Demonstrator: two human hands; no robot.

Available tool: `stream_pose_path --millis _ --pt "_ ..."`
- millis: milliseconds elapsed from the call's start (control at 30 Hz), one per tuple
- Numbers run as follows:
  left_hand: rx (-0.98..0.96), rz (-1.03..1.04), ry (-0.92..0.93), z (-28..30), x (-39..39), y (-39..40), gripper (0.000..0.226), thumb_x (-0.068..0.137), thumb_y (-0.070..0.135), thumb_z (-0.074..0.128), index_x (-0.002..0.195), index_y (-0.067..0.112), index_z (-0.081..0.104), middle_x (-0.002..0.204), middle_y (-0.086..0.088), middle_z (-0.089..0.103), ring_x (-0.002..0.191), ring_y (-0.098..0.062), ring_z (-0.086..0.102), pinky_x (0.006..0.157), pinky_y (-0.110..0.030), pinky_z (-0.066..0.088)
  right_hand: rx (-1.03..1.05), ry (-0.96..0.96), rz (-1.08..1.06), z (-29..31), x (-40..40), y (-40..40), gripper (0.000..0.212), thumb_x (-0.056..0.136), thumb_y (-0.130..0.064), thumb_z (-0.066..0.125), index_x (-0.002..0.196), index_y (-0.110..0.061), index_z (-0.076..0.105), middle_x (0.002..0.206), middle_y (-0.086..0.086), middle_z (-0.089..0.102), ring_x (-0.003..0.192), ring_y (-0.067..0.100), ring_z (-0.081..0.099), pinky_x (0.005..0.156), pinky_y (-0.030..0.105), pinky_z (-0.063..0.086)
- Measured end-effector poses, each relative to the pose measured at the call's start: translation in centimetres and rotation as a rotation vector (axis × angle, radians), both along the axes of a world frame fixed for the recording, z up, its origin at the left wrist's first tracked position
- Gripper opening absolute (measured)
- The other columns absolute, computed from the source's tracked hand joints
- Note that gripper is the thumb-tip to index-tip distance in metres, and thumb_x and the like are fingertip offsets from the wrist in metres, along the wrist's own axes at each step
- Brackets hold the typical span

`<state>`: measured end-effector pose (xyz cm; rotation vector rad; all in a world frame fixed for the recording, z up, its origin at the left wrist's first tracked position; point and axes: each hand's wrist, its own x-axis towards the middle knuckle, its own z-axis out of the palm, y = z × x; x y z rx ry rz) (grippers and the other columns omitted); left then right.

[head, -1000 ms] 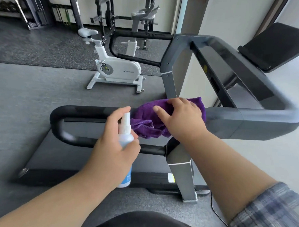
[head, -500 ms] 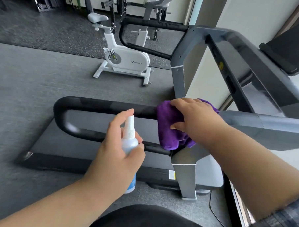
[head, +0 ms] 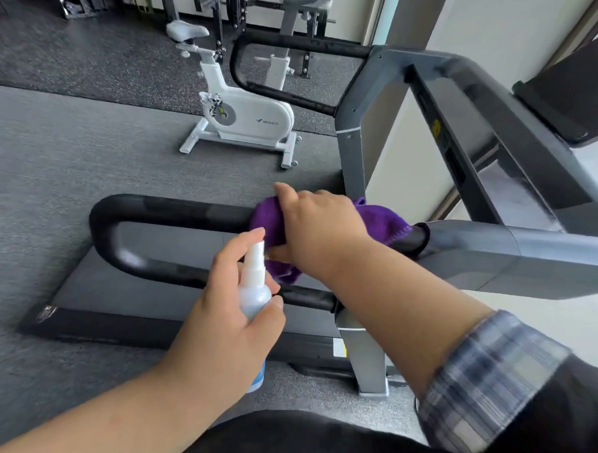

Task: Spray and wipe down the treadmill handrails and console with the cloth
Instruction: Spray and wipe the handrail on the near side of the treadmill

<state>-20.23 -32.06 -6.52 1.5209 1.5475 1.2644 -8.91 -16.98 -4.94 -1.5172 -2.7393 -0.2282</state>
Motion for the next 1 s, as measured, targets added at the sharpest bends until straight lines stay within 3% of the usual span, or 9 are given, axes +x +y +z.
stream_pose_path --millis 100,233,367,467,567,700,800,900,1000 --pt "-0.013 0.009 0.011 -0.2 0.5 0.6 0.080 0.084 0.002 0.064 0.116 0.068 0.034 0.095 0.015 0.063 0.087 -0.010 0.061 0.072 -0.014 0.046 -0.047 0.024 -0.025 0.3 1.2 0.1 0.074 0.071 -0.082 0.057 0.114 -0.022 0.051 0.105 0.000 0.064 0.096 0.028 0.060 0.071 0.037 0.038" --pt "-0.039 0.039 0.033 -0.1 -0.1 1.1 0.082 0.085 0.003 0.064 0.115 0.072 0.031 0.096 0.014 0.064 0.089 -0.012 0.060 0.076 -0.029 0.047 -0.103 0.021 -0.104 0.7 6.4 0.3 0.074 0.073 -0.082 0.057 0.131 -0.036 0.048 0.118 -0.004 0.061 0.110 0.028 0.058 0.093 0.046 0.042" --pt "-0.056 0.112 0.032 0.0 -1.1 1.4 0.083 0.085 0.003 0.063 0.113 0.074 0.031 0.096 0.013 0.063 0.085 -0.014 0.061 0.076 -0.033 0.049 -0.047 -0.046 -0.121 0.4 8.5 -0.3 0.088 0.074 -0.085 0.049 0.147 -0.042 0.027 0.137 -0.004 0.053 0.129 0.031 0.048 0.111 0.061 0.027" --pt "-0.054 0.173 0.012 -0.5 -1.6 1.9 0.082 0.086 0.004 0.062 0.115 0.074 0.031 0.096 0.015 0.062 0.081 -0.020 0.064 0.081 -0.044 0.054 0.021 -0.093 -0.126 0.1 6.9 -0.7 0.103 0.068 -0.098 0.024 0.142 -0.027 0.038 0.121 0.000 0.061 0.108 0.029 0.059 0.092 0.048 0.046" --pt "-0.009 0.206 0.008 -0.9 -2.2 2.3 0.083 0.085 0.004 0.062 0.119 0.072 0.029 0.098 0.015 0.060 0.082 -0.020 0.064 0.079 -0.030 0.053 0.066 -0.101 -0.105 0.1 5.3 -0.5 0.107 0.068 -0.100 0.007 0.126 -0.021 0.050 0.098 -0.001 0.063 0.086 0.025 0.061 0.073 0.039 0.049" --pt "0.009 0.277 0.009 -1.8 -2.9 2.2 0.080 0.083 0.013 0.064 0.123 0.071 0.026 0.101 0.016 0.059 0.096 -0.010 0.059 0.078 -0.007 0.043 0.103 -0.089 -0.012 -0.6 2.3 0.0 0.090 0.076 -0.092 0.026 0.123 -0.019 0.052 0.093 0.000 0.064 0.082 0.026 0.063 0.065 0.037 0.046" --pt "-0.021 0.307 0.007 -2.6 -3.3 1.7 0.077 0.079 0.022 0.060 0.120 0.076 0.023 0.103 0.019 0.057 0.099 -0.008 0.058 0.082 -0.008 0.042 0.098 -0.105 0.044 -1.0 0.4 -0.1 0.087 0.077 -0.080 0.047 0.132 -0.013 0.050 0.098 0.004 0.065 0.083 0.029 0.064 0.064 0.037 0.046" --pt "-0.042 0.270 -0.007 -3.3 -4.4 1.5 0.074 0.080 0.025 0.059 0.122 0.074 0.023 0.103 0.016 0.057 0.094 -0.011 0.060 0.082 -0.022 0.048 0.106 -0.123 0.065 -1.3 -1.3 -0.3 0.089 0.074 -0.068 0.065 0.137 -0.007 0.050 0.103 0.008 0.066 0.083 0.032 0.064 0.063 0.037 0.046" --pt "-0.008 0.257 0.016 -3.2 -6.8 1.4 0.076 0.081 0.022 0.060 0.122 0.074 0.023 0.102 0.017 0.057 0.096 -0.013 0.060 0.081 -0.015 0.045 0.126 -0.101 0.092 -1.5 -4.0 -0.7 0.092 0.073 -0.063 0.071 0.140 -0.004 0.048 0.107 0.011 0.065 0.084 0.034 0.063 0.064 0.039 0.047"
